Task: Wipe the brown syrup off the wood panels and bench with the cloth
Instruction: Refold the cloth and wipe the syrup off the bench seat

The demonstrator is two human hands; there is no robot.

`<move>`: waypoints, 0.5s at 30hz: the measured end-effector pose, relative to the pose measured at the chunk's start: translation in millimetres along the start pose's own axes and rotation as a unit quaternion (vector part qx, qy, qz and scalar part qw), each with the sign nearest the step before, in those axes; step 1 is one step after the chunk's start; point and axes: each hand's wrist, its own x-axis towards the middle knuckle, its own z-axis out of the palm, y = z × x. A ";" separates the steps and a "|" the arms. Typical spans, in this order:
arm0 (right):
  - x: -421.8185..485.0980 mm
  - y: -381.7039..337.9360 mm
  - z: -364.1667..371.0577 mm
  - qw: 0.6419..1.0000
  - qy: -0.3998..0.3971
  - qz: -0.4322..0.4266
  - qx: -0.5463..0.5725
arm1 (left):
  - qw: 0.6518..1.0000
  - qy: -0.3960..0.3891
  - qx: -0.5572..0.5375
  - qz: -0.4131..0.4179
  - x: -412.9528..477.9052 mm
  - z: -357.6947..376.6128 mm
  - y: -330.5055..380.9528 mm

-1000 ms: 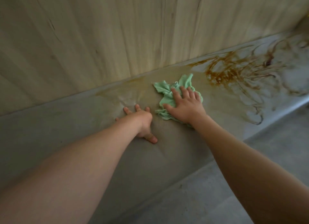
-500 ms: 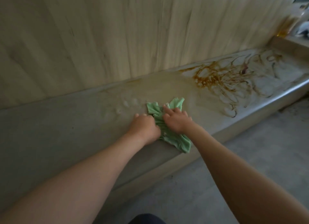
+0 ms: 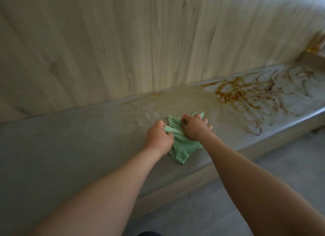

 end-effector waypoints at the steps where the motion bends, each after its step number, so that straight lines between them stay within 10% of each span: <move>1: 2.2 -0.2 -4.7 0.999 0.020 -0.006 0.036 | 1.000 0.021 -0.016 -0.018 2.8 -6.5 -2.8; 4: 10.3 2.9 -25.8 0.944 0.055 0.016 0.325 | 0.994 0.080 -0.062 -0.038 16.3 -26.6 -9.1; 7: 12.3 12.0 -56.9 0.762 0.049 0.046 0.643 | 0.987 0.111 -0.112 0.026 30.1 -45.4 -2.3; 9: 5.4 25.6 -76.3 0.707 0.080 0.026 0.703 | 0.984 0.095 -0.110 0.105 32.0 -54.4 6.0; 11: -1.7 48.9 -82.6 0.708 0.098 0.041 0.698 | 0.983 0.029 -0.070 0.170 25.5 -56.2 11.1; 15: -22.6 95.7 -66.6 0.824 0.170 0.218 0.495 | 0.967 -0.160 0.093 0.178 6.0 -39.6 4.3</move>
